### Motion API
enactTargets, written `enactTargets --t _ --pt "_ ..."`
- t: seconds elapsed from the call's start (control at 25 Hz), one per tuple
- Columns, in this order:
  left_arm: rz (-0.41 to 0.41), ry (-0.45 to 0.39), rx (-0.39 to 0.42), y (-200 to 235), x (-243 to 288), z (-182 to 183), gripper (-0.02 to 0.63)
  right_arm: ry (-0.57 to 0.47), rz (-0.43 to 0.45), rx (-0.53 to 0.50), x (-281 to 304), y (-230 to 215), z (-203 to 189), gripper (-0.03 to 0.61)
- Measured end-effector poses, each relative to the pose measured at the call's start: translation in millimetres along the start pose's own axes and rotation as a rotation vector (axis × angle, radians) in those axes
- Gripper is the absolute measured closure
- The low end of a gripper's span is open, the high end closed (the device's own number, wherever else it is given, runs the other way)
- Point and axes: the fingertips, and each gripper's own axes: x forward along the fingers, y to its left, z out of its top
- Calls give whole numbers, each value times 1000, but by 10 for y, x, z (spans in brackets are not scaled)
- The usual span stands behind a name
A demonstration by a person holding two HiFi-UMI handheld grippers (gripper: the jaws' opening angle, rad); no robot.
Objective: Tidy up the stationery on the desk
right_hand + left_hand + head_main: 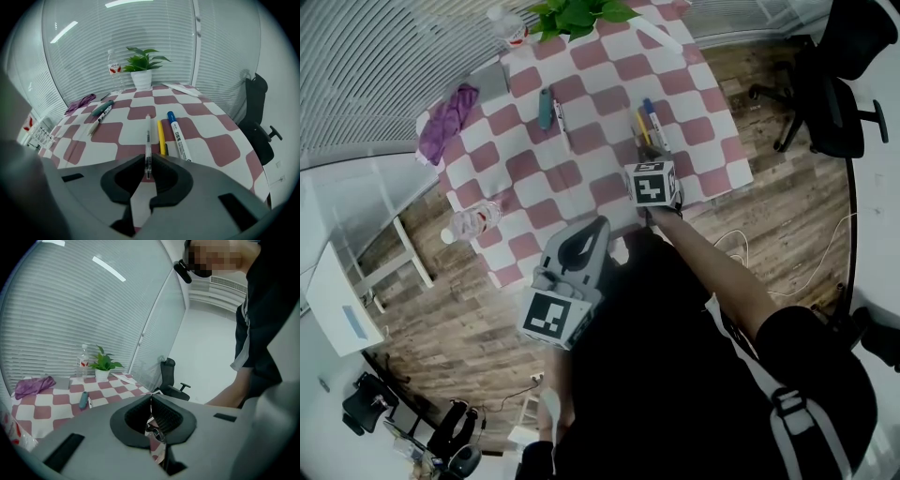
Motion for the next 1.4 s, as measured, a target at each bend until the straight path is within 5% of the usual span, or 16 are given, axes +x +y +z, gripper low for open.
enactTargets --t 0.6,1.4 --pt "19 -20 -16 136 -131 -4 580 -82 0 -8 -210 138 262 506" --pt "72 -35 -73 758 -755 -86 580 -81 119 -57 229 1442 638 449"
